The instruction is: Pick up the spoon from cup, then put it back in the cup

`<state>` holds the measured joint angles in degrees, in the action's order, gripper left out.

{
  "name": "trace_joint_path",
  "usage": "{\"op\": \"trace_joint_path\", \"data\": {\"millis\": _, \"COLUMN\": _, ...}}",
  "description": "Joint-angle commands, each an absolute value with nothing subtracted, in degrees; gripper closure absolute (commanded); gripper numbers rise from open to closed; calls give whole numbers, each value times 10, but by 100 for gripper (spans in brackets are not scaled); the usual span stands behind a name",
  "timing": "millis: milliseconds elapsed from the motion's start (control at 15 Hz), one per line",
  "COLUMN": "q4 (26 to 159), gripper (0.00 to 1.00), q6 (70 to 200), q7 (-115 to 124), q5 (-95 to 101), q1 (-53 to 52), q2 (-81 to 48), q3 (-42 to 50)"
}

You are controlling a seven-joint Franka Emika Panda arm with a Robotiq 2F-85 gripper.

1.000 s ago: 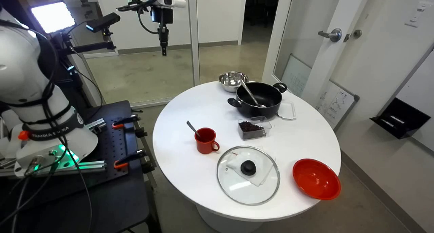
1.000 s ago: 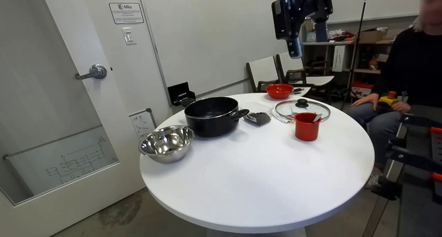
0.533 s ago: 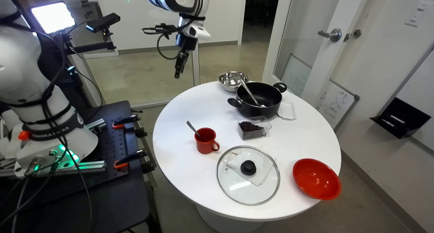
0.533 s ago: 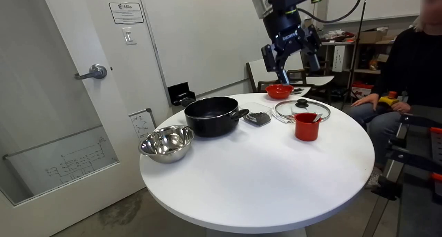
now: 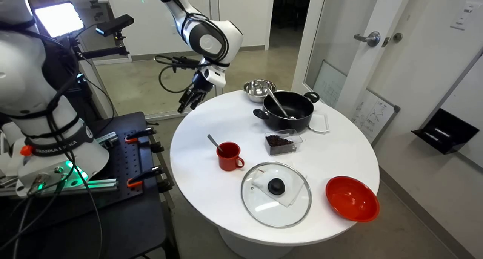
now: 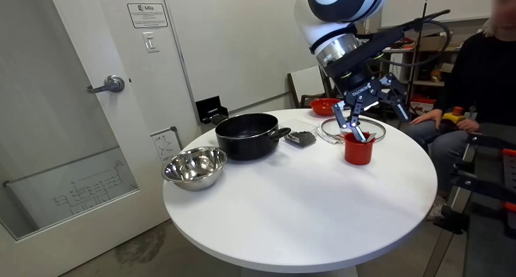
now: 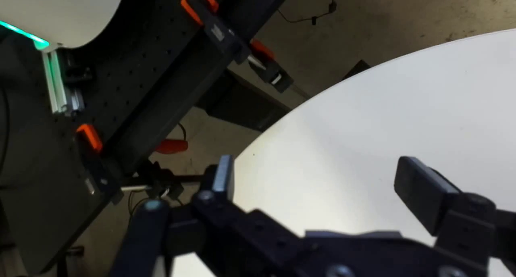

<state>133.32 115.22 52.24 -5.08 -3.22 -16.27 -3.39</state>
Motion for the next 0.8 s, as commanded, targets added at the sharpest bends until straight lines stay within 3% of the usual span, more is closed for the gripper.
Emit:
{"op": "trace_joint_path", "data": {"millis": 0, "q4": 1372, "gripper": 0, "q6": 1181, "q7": 550, "q5": -24, "q1": -64, "q2": -124, "q3": -25}}
{"op": "trace_joint_path", "data": {"millis": 467, "q4": 1326, "gripper": 0, "q6": 984, "q7": 673, "q5": 127, "q1": -110, "q2": -116, "q3": -38}}
{"op": "trace_joint_path", "data": {"millis": 733, "q4": 1273, "gripper": 0, "q6": 968, "q7": 662, "q5": 217, "q1": -133, "q2": -140, "q3": -60}}
